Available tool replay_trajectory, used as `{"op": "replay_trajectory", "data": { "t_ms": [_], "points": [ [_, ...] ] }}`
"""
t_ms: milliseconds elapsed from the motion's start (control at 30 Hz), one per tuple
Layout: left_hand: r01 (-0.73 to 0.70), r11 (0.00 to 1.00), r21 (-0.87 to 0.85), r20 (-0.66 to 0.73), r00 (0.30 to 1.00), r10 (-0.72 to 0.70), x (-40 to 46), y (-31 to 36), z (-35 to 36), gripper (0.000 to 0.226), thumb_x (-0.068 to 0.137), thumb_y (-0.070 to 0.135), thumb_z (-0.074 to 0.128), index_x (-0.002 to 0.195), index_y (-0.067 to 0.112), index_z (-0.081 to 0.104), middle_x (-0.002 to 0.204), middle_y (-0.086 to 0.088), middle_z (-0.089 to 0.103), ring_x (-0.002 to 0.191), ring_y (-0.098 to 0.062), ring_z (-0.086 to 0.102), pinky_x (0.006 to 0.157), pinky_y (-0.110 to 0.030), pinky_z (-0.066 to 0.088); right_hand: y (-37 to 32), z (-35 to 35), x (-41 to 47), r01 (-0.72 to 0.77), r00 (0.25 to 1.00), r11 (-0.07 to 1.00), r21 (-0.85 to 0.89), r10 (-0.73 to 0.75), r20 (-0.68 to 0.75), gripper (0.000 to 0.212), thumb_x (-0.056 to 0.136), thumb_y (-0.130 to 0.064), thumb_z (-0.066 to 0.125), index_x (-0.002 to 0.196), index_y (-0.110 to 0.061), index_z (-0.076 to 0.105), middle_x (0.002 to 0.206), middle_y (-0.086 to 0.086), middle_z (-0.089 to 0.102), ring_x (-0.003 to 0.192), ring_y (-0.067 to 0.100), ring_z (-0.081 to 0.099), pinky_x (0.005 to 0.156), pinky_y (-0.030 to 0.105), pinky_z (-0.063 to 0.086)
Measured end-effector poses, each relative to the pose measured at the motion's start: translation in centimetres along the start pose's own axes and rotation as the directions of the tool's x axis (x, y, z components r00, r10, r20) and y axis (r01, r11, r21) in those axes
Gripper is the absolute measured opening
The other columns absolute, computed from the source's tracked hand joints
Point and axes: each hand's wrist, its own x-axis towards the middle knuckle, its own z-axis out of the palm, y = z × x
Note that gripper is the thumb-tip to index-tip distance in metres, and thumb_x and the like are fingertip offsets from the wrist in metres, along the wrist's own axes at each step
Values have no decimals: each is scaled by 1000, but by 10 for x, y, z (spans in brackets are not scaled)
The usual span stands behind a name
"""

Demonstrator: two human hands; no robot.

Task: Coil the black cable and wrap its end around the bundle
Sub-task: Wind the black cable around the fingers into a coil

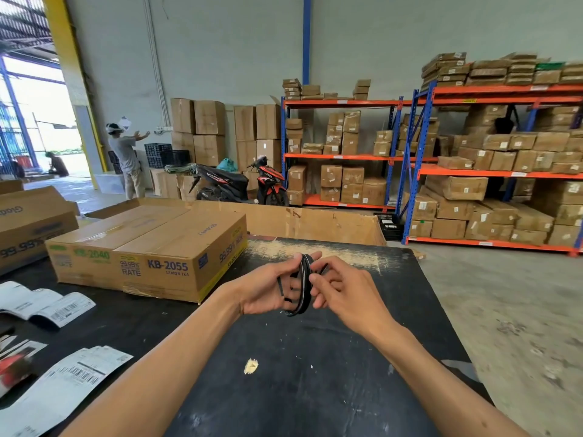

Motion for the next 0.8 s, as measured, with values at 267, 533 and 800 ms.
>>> {"op": "replay_trajectory", "data": {
  "t_ms": [267, 533, 800],
  "points": [
    [-26, 993, 113, 31, 999, 23, 1, -8, 10, 56, 103, 55, 31, 103, 14, 69, 74, -16, 61, 88, -39, 67, 98, -50, 47, -3, -2, 2, 40, 999, 993, -113, -44, -25, 29, 99, -27, 67, 121, -42, 56, 74, -3, 73, 59, 3, 70, 63, 24, 58],
    [-22, 979, 202, -57, 998, 35, -4, -11, 10, 64, 99, 64, 31, 92, 10, 65, 58, -2, 29, 46, -15, 28, 50, -30, 30, -11, -14, 9, 12, 982, 987, -163, -42, -184, 18, 98, -30, 64, 116, -35, 65, 72, -11, 74, 60, 8, 69, 68, 38, 60],
    [5, 986, 166, 277, 960, -51, -13, -11, 21, 63, 104, 52, 29, 59, 11, 44, 47, -3, 19, 37, -15, 14, 41, -25, 13, 0, -25, 20, -189, 977, 969, 161, 170, 126, 25, 106, -23, 52, 118, -25, 75, 114, -11, 78, 103, 8, 72, 82, 26, 58]
  ]
}}
